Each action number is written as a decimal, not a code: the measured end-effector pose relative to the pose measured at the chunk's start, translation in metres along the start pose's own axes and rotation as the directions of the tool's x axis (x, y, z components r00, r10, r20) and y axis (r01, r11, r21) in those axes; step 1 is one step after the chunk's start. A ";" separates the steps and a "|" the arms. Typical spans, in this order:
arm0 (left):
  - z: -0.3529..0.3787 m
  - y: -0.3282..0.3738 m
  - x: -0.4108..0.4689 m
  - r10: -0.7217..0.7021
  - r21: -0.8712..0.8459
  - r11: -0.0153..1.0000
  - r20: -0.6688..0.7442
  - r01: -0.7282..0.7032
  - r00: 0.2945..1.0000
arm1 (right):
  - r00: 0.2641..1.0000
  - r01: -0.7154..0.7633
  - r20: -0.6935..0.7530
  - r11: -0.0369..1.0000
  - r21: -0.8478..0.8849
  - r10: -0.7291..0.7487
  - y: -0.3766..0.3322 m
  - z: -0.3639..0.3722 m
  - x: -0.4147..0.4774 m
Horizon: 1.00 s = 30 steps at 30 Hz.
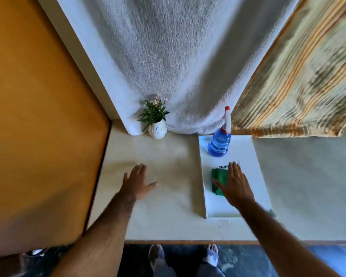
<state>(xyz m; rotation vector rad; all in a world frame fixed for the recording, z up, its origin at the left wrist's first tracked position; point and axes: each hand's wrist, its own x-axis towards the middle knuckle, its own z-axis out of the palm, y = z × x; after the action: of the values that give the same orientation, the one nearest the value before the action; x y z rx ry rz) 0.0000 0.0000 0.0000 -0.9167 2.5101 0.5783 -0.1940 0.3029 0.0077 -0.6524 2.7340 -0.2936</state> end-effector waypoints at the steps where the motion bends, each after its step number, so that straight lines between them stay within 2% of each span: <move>1: 0.009 -0.002 0.001 -0.013 0.013 1.000 0.006 0.013 1.000 | 1.000 0.012 0.013 1.000 -0.026 -0.012 0.001 0.010 -0.003; 4: 0.031 -0.006 -0.001 -0.053 0.022 0.998 -0.032 0.053 0.998 | 0.999 0.035 0.025 0.996 -0.083 -0.033 0.005 0.031 -0.013; 9: 0.057 -0.012 0.002 -0.027 0.069 0.997 -0.091 0.033 0.996 | 0.995 0.073 -0.052 0.982 -0.174 -0.083 0.012 0.050 -0.017; 13: 0.067 -0.017 0.002 -0.007 0.086 0.996 -0.128 0.019 0.992 | 0.998 0.042 -0.037 0.991 -0.127 -0.047 0.007 0.049 -0.017; 16: 0.069 -0.019 0.004 -0.007 0.112 0.993 -0.128 0.022 0.992 | 0.996 -0.025 -0.082 0.994 0.104 0.034 -0.007 0.027 0.006; 18: 0.070 -0.020 0.005 0.009 0.133 0.991 -0.139 0.010 0.990 | 0.984 -0.070 -0.127 0.930 0.361 0.124 -0.017 0.001 0.032; 20: 0.071 -0.021 0.006 0.015 0.133 0.991 -0.145 0.004 0.989 | 0.970 -0.002 -0.203 0.834 0.551 0.137 -0.025 -0.027 0.061; 23: 0.073 -0.024 0.008 0.012 0.136 0.991 -0.151 0.009 0.988 | 0.943 0.151 -0.324 0.777 0.612 0.071 -0.037 -0.058 0.104; 26: 0.077 -0.025 0.009 0.019 0.127 0.992 -0.147 0.000 0.989 | 0.933 0.232 -0.359 0.762 0.604 0.000 -0.045 -0.071 0.136; 30: 0.080 -0.026 0.009 0.028 0.121 0.993 -0.180 -0.006 0.983 | 0.961 0.187 -0.273 0.612 0.769 0.049 -0.046 -0.067 0.146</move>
<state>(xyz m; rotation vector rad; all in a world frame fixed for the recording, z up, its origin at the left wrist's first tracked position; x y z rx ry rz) 0.0295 0.0176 -0.0771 -0.9410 2.6833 0.3584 -0.3227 0.2028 0.0453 -0.4618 2.4000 -1.6115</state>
